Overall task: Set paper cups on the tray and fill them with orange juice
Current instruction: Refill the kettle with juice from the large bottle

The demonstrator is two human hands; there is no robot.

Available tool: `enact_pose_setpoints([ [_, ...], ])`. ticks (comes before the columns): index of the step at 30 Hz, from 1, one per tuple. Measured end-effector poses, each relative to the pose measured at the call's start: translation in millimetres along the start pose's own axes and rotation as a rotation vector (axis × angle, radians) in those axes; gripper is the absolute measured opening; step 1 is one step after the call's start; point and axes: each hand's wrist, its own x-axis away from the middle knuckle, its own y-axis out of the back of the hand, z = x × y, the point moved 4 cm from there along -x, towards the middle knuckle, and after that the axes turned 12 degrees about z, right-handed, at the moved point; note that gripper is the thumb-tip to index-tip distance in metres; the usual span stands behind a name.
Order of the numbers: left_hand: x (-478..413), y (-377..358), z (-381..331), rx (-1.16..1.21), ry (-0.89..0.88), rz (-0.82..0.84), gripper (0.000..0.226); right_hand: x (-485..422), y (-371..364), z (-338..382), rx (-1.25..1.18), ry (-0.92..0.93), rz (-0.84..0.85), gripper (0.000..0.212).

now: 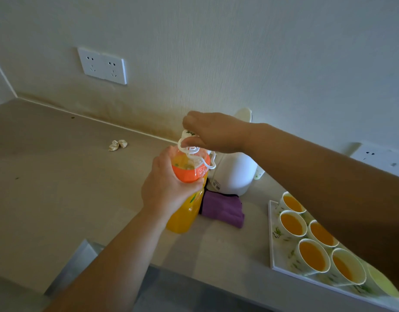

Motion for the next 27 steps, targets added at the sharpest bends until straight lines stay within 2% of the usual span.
enact_pose_setpoints([
  [4,1.1,-0.4,0.4,-0.002,0.001,0.007,0.093,5.2,1.4,2.3,-0.103,0.004,0.015,0.039],
  [6,0.1,0.0,1.2,-0.005,0.007,0.001,0.091,4.8,4.0,2.8,0.030,-0.088,-0.028,0.046],
  [9,-1.0,-0.8,1.4,-0.013,0.008,-0.003,0.087,-0.6,8.2,7.5,0.248,-0.325,-0.083,0.067],
  [12,-1.3,-0.5,2.6,-0.009,0.008,-0.006,0.087,-8.7,5.7,11.2,0.209,-0.417,-0.084,0.066],
  [19,-1.2,-0.2,1.2,-0.012,-0.004,-0.010,0.091,-2.8,8.0,6.2,0.102,-0.181,0.100,0.042],
  [27,-1.5,-0.7,3.3,-0.017,-0.016,-0.003,0.092,0.9,12.4,9.4,0.106,-0.047,0.214,0.037],
])
